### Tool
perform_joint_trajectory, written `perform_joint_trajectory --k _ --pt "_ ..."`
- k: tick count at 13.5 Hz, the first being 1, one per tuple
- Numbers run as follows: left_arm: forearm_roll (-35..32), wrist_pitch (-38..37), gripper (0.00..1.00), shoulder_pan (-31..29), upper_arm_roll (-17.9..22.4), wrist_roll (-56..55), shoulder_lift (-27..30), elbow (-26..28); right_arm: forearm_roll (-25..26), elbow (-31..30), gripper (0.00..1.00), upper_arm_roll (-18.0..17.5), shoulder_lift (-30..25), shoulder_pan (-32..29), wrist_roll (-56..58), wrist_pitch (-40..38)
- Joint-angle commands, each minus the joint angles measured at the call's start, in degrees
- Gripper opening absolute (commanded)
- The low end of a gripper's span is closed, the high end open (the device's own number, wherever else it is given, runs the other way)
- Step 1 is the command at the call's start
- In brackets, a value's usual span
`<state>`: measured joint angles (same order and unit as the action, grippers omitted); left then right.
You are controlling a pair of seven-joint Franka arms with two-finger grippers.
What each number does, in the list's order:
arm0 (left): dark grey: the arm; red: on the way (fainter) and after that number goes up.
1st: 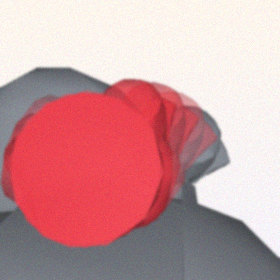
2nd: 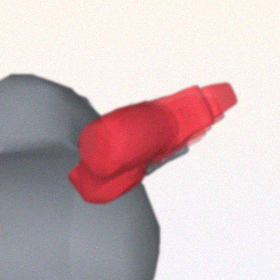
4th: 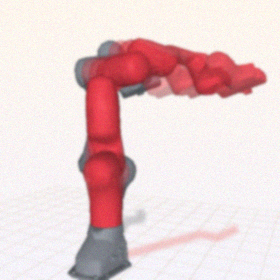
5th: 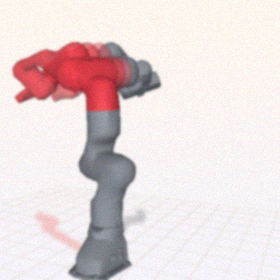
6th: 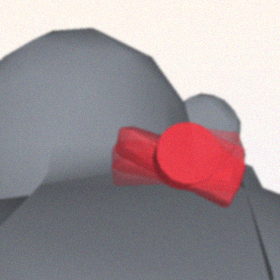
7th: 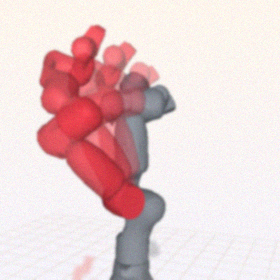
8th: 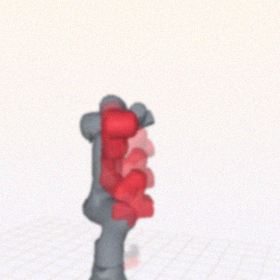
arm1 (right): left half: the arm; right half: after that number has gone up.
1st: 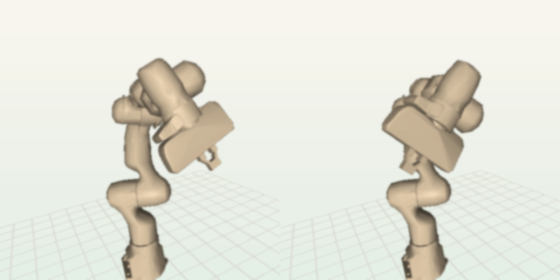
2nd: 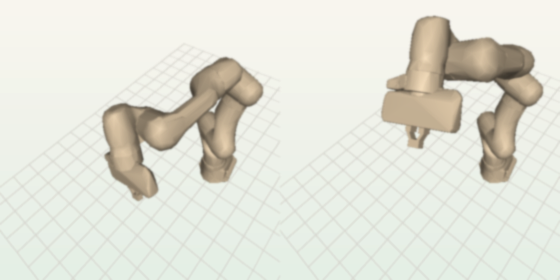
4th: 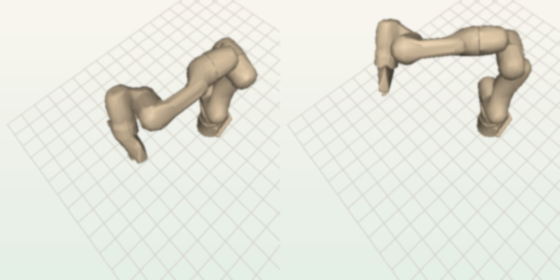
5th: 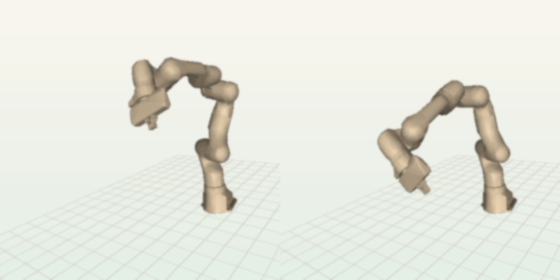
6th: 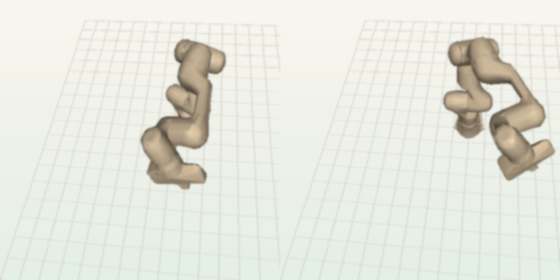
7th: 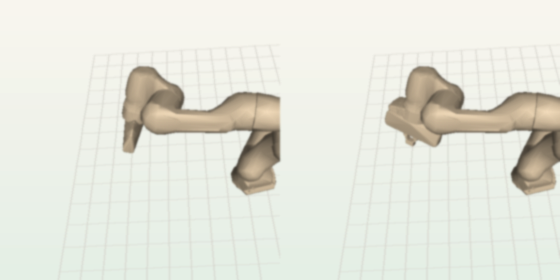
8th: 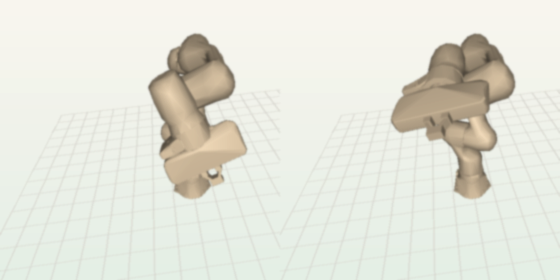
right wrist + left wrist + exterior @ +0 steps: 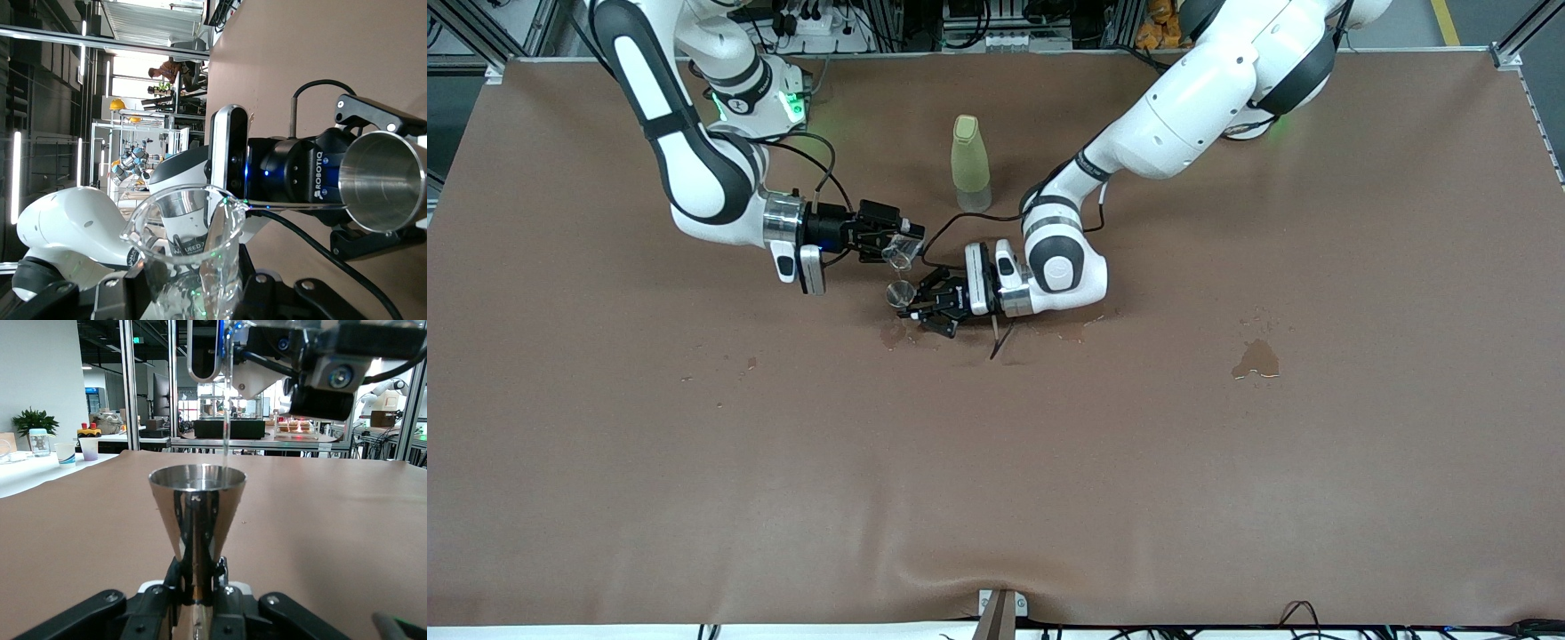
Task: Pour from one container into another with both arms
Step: 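Hold the beaker tilted, pouring liquid into the jigger held by the left gripper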
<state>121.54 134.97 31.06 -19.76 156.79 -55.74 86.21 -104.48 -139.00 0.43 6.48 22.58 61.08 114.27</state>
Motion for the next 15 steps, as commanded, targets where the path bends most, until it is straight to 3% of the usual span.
perform_joint_trajectory --k 1,15 --pt "3.09 -0.76 0.0 0.14 -0.19 6.6 -0.16 0.54 -0.29 -0.3 0.0 0.09 -1.56 0.1 -3.42 0.34" --pt "3.09 -0.76 0.0 0.14 -0.19 6.6 0.19 1.51 -0.9 -0.3 0.0 0.09 -1.47 -0.17 -13.79 0.16"
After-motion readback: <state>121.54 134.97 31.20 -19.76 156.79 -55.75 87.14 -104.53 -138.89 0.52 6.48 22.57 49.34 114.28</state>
